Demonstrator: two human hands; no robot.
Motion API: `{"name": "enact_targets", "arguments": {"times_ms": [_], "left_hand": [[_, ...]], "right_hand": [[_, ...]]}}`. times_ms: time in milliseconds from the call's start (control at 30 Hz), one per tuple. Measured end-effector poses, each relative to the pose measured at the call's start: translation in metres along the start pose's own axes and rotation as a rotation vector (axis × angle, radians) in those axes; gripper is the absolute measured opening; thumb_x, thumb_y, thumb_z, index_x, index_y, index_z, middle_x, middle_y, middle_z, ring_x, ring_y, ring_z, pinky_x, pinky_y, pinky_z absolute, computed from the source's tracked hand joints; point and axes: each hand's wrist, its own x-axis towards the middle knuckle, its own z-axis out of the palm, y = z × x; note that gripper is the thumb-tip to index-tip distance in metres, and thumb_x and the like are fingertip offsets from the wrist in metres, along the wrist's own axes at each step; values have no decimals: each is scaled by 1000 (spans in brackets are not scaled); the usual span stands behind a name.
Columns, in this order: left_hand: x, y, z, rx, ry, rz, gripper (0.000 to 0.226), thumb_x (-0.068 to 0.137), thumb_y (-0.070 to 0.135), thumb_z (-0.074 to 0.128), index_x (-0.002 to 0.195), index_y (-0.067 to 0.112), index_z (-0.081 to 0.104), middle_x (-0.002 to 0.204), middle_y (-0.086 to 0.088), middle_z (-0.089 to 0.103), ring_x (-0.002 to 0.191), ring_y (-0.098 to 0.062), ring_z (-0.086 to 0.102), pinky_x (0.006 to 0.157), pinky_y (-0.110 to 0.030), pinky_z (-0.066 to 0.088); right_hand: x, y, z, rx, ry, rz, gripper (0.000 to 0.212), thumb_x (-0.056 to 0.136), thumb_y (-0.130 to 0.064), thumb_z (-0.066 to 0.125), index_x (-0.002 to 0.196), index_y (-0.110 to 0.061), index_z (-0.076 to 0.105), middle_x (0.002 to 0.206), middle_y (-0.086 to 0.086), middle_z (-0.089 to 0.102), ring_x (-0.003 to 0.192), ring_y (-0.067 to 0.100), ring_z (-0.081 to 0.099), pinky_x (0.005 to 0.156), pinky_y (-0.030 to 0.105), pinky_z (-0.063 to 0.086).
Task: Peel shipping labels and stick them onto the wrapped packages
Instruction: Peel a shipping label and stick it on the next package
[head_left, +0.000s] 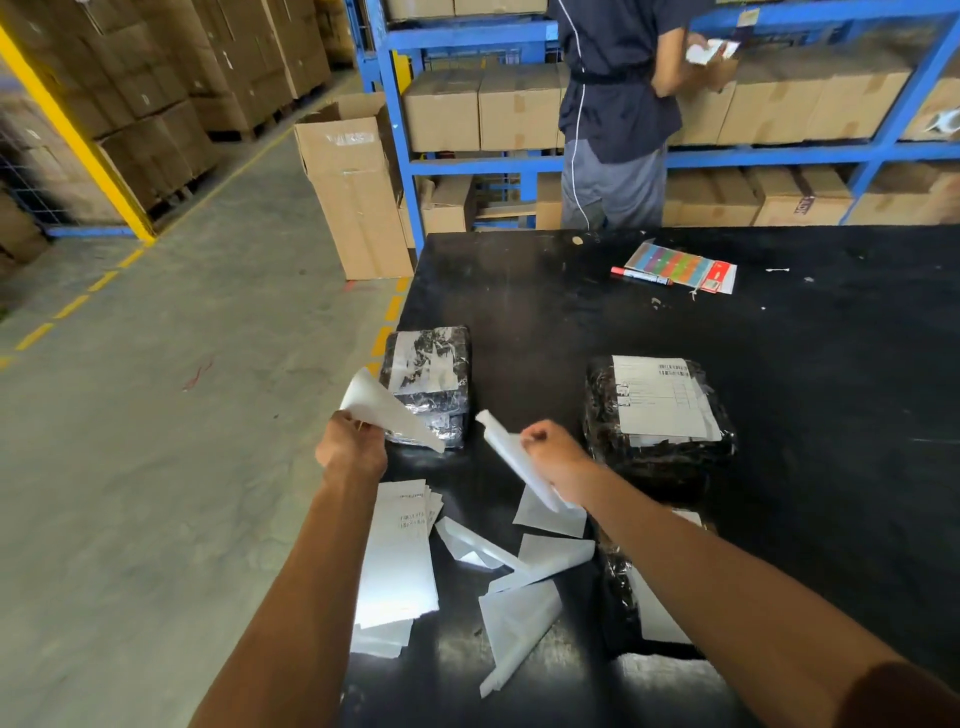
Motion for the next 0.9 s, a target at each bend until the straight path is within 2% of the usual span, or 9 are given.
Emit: {"name": "enact_targets", "arguments": {"times_ms": [133,233,267,300,333,433,567,667,900], "left_hand": [[-14,-13,4,-31,-67,-21,10,96,1,41,102,-1,50,94,-13,58,80,-22,59,91,-38,51],[-28,-21,2,37,-88,-30,11,95,1,41,96,1,52,89,-13,58,79,-22,59,74,-36,52],[-32,-23,3,48,-92,-31,10,95,1,41,98,1,51,89,-12,58,79,-22,59,74,-36,51],[-38,-25,1,52,-92,-31,11,96,1,41,102,0,50,88,-12,57,79,-21,58,75,-35,50],[-43,-27,1,47,-93,-26,11,96,0,41,103,0,49,88,-12,57,78,-21,58,75,-35,50],[-61,-33,2,48,-81,13,15,96,-2,42,107,-1,51,90,-13,57,76,-20,58,77,-38,53],[-82,-53,7,91,-94,19,27,97,2,39,121,4,51,95,-12,60,86,-24,60,84,-40,53],[-106,-71,11,66,-90,-62,18,97,2,36,105,2,53,91,-14,58,80,-25,58,80,-41,54],[-133,-92,4,88,-218,-219,19,96,18,39,97,4,52,99,-15,57,101,-31,58,105,-47,44]], "right_hand": [[-20,36,28,-125,-157,55,17,96,-19,46,97,-21,62,110,-4,52,104,23,56,84,33,48],[-28,44,38,-144,-231,72,14,97,-22,48,98,-18,62,95,3,56,91,22,56,82,41,47],[-28,43,39,-160,-209,6,16,98,-21,47,95,-16,62,93,5,55,88,24,56,99,41,48],[-30,40,39,-175,-137,-80,16,98,-17,46,97,-14,62,95,5,55,89,23,57,81,39,46],[-32,35,35,-149,-7,-185,17,96,-10,47,101,-15,62,100,4,56,91,19,56,78,22,43],[-49,15,13,18,325,-524,44,79,6,54,117,-15,59,115,-1,54,99,10,54,85,21,44],[-69,-7,0,-313,205,-841,57,73,-21,66,128,-21,49,126,-3,47,116,15,47,95,32,36],[-72,-5,4,-568,262,-889,40,81,-31,68,118,-21,54,116,-2,56,107,20,54,85,38,41],[-92,13,-17,-457,338,-754,10,92,-10,59,99,-17,56,96,-1,58,86,18,56,82,36,45]]}}
